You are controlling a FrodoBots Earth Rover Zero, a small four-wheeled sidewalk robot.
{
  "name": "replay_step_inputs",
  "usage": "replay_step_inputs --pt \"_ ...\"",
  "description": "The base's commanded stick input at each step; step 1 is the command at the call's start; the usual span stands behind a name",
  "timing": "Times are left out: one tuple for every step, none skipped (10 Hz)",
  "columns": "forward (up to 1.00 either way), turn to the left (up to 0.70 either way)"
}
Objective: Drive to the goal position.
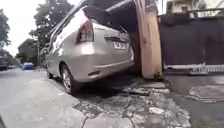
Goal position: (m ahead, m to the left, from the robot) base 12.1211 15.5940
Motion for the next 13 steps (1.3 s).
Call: replay_step_inputs --pt "0.70 0.27" --pt "0.70 0.27" --pt "0.56 0.31" --pt "0.00 0.45" --pt "0.00 0.45" --pt "0.00 0.45" --pt "0.00 0.45" --pt "0.00 0.45" --pt "0.00 0.45" --pt "0.00 0.45" --pt "0.00 0.45" --pt "0.00 0.45" --pt "0.00 0.45"
